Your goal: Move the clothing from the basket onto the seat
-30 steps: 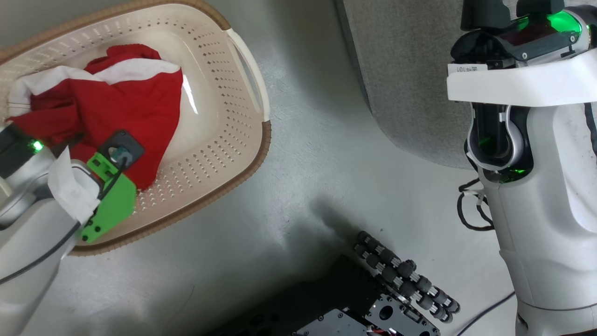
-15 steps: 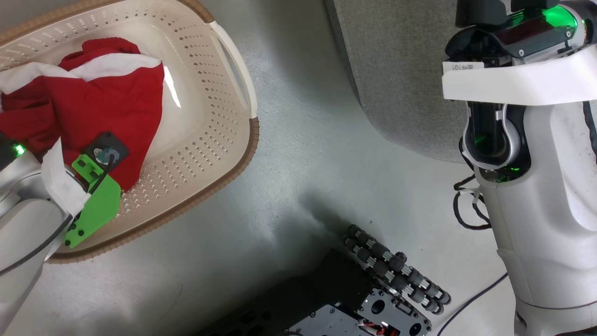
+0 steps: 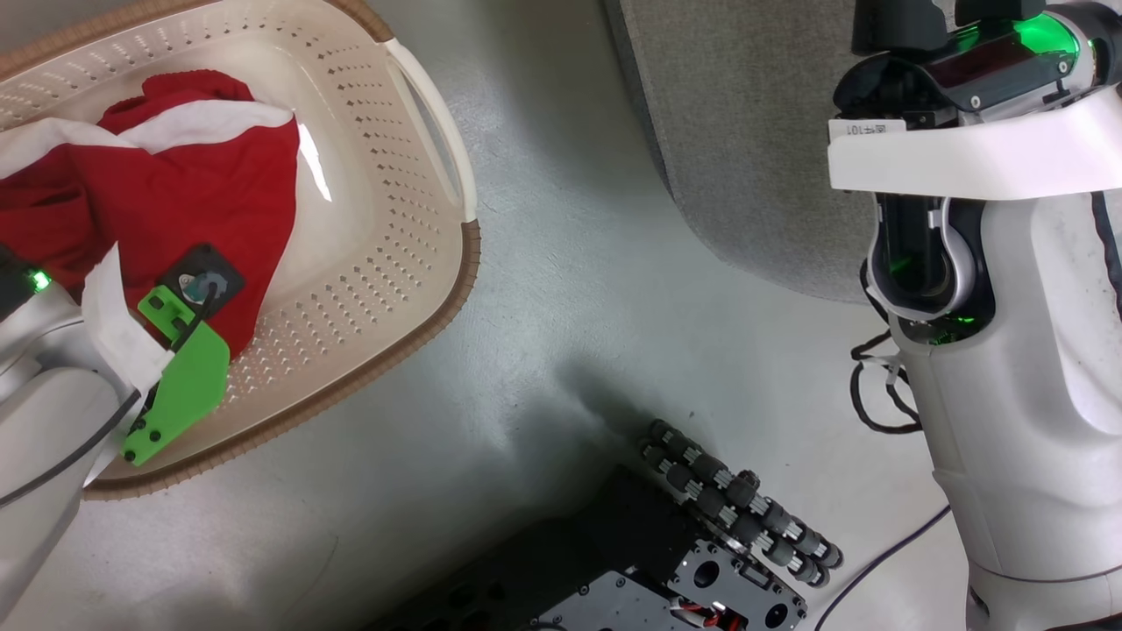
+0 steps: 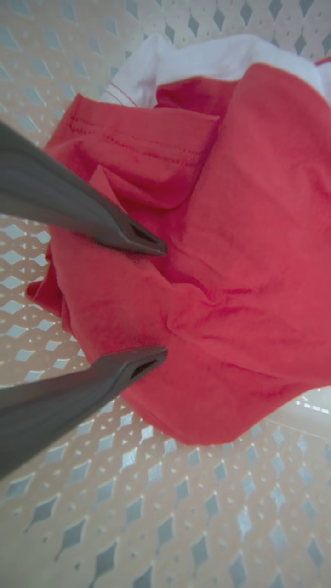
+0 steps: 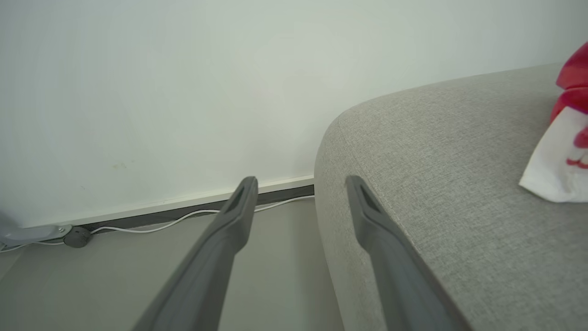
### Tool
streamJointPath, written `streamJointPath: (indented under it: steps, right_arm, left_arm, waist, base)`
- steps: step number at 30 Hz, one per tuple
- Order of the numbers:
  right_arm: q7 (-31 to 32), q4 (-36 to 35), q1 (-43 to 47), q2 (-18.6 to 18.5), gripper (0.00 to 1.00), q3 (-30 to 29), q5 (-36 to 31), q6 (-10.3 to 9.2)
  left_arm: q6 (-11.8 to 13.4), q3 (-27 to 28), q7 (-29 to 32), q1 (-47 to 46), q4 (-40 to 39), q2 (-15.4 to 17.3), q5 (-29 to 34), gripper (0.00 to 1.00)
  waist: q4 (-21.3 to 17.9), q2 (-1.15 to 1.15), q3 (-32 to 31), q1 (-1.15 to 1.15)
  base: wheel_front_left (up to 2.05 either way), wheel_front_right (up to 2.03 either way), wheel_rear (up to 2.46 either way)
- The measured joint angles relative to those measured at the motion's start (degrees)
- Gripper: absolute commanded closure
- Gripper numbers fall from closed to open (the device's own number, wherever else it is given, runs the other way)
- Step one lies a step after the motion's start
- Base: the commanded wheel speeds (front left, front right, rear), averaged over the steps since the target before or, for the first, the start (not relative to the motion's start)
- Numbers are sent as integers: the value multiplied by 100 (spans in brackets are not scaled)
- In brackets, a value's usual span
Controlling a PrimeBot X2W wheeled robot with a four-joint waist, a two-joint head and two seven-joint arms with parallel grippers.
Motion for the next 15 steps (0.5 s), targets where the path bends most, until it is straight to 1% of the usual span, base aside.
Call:
streamJointPath:
  steps: [1,2,3,4,5,6,7,8,12,15]
  right_arm:
    - [0,0,5,0,0,-5,-5,0]
    - [0,1,8,0,0,-10,-8,-2]
    - [0,2,13,0,0,-10,-12,-7]
    - [0,2,23,0,0,-10,-16,-7]
    - [0,2,35,0,0,-11,-16,-7]
    - [0,3,46,0,0,-11,-16,-7]
    - [0,3,59,0,0,-11,-16,-7]
    - [0,4,80,0,0,-14,-24,-7]
    - [0,16,88,2,0,-62,-29,-5]
    - [0,62,86,3,0,-83,-52,-2]
  left_arm:
    - [0,-1,0,-10,9,0,-22,0]
    - [0,4,0,-21,21,0,-60,9]
    - [0,12,2,-38,37,0,-107,33]
    - [0,36,0,-48,45,-1,-135,51]
    - [0,52,0,-63,53,-1,-158,55]
    - [0,54,0,-81,66,-1,-158,63]
    - [0,52,-8,-98,74,-1,-163,84]
    - [0,54,-26,-129,90,-7,-188,100]
    - [0,127,-156,-158,115,-52,-391,100]
    - [2,345,-364,-159,109,-156,-530,100]
  waist:
    - [-3,0,3,0]
    - [-5,0,6,0]
    - [-6,0,9,0]
    - [-6,0,14,0]
    - [-5,0,19,0]
    - [-4,0,24,0]
    - [-4,0,28,0]
    - [-2,0,36,0]
    - [2,0,42,0]
    - [6,0,33,0]
  base:
    - [0,0,0]
    - [0,0,0]
    - [0,0,0]
    - [0,0,0]
    - [0,0,0]
    - [0,0,0]
    - [0,0,0]
    - [0,0,0]
    - [0,0,0]
    - [0,0,0]
